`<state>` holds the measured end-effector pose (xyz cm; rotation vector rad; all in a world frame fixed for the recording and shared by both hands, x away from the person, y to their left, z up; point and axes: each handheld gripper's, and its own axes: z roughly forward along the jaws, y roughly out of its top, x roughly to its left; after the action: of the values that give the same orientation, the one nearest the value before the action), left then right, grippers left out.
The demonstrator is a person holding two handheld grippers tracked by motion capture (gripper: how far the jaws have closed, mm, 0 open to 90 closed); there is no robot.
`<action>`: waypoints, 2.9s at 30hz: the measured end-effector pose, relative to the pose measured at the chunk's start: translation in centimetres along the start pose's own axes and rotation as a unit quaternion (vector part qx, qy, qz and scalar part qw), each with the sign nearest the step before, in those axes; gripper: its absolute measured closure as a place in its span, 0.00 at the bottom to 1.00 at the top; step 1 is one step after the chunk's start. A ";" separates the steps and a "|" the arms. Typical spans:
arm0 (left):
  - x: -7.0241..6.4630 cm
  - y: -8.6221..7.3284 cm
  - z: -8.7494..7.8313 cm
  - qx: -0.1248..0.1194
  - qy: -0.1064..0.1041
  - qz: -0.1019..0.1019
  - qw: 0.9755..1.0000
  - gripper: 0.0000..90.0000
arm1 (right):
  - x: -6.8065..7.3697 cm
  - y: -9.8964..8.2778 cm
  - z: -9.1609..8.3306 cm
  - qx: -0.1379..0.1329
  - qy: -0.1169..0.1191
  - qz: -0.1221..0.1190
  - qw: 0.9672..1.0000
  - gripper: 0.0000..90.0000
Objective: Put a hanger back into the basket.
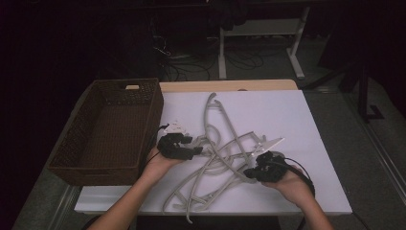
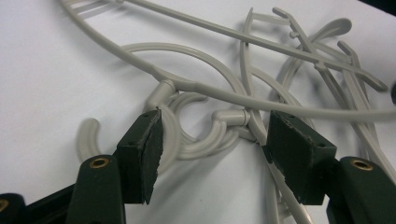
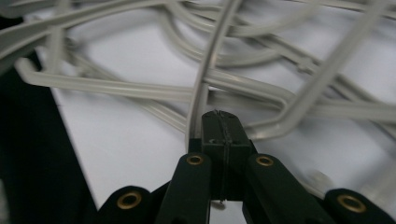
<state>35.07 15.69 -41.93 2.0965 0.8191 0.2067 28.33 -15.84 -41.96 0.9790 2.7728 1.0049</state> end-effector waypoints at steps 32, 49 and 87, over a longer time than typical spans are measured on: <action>0.8 -1.3 1.5 0.044 0.026 -0.036 0.998 0.34 | 4.8 6.0 4.0 -0.073 0.067 -0.056 0.994 0.70; 0.9 -1.2 3.2 0.099 0.065 -0.013 0.993 0.55 | -0.5 -2.3 -2.6 -0.160 -0.079 0.042 0.983 0.36; 2.6 -0.8 2.0 0.077 0.091 -0.033 0.992 0.91 | -1.3 -2.8 -3.2 -0.187 -0.104 0.053 0.975 0.34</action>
<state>37.55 16.32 -44.16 2.2132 1.0401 0.3111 27.11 -20.02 -41.29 1.1047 2.2726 1.2918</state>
